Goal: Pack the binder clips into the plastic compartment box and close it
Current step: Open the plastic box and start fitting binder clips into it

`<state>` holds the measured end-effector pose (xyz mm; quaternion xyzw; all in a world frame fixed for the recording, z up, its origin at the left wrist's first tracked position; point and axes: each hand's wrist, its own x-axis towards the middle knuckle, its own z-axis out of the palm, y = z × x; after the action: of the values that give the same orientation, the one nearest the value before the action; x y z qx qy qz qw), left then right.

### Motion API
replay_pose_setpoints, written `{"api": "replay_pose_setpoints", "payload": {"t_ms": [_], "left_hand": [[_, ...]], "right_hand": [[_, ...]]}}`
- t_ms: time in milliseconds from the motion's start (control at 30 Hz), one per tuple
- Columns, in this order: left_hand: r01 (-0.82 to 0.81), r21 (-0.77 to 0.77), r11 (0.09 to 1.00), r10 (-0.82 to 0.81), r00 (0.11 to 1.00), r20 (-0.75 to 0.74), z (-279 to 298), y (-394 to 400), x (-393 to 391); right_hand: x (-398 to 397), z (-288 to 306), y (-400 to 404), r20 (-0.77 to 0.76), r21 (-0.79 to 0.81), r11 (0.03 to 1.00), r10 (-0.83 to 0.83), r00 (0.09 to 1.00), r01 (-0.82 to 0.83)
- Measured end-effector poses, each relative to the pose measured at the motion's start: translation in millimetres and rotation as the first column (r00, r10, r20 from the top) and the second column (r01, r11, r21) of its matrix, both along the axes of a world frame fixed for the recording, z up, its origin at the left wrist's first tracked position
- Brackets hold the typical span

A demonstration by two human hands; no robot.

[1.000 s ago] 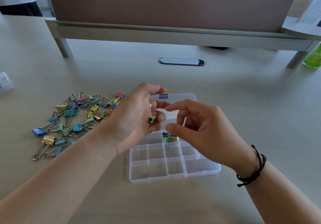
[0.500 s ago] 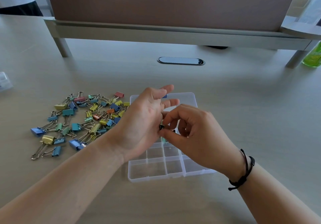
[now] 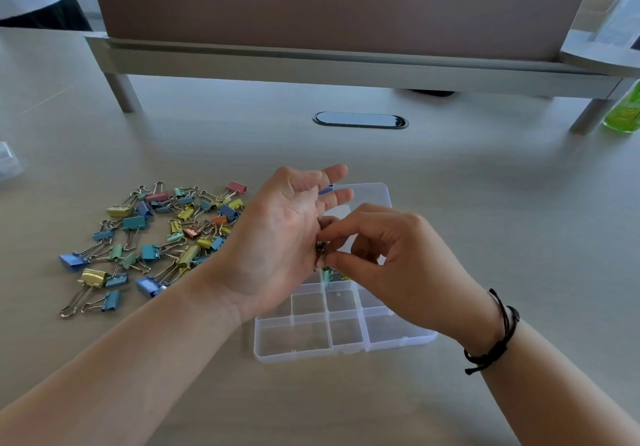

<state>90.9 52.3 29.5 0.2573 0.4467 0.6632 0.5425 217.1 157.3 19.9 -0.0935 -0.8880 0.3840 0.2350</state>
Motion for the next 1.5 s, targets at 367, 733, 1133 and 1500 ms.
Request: {"api": "replay_pose_setpoints", "payload": {"t_ms": [367,733,1133,1500], "left_hand": [[0.092,-0.1,0.991,-0.099,0.992,-0.074,0,-2,0],[0.149,-0.043,0.988,-0.149,0.989,0.004,0,-3,-11],[-0.153,-0.199,0.968,-0.168,0.197,-0.966,-1,-14,-25],[-0.071,-0.286,0.955,-0.28,0.089,-0.956,-8,-14,-32]], "right_hand": [[2,0,-4,0.055,0.263,0.956,0.117,0.992,-0.127],[6,4,6,0.086,0.1,0.99,0.089,0.992,-0.097],[9,8,22,0.255,-0.113,0.989,-0.066,0.965,0.097],[4,-3,19,0.285,0.134,0.99,-0.005,0.958,-0.035]]}}
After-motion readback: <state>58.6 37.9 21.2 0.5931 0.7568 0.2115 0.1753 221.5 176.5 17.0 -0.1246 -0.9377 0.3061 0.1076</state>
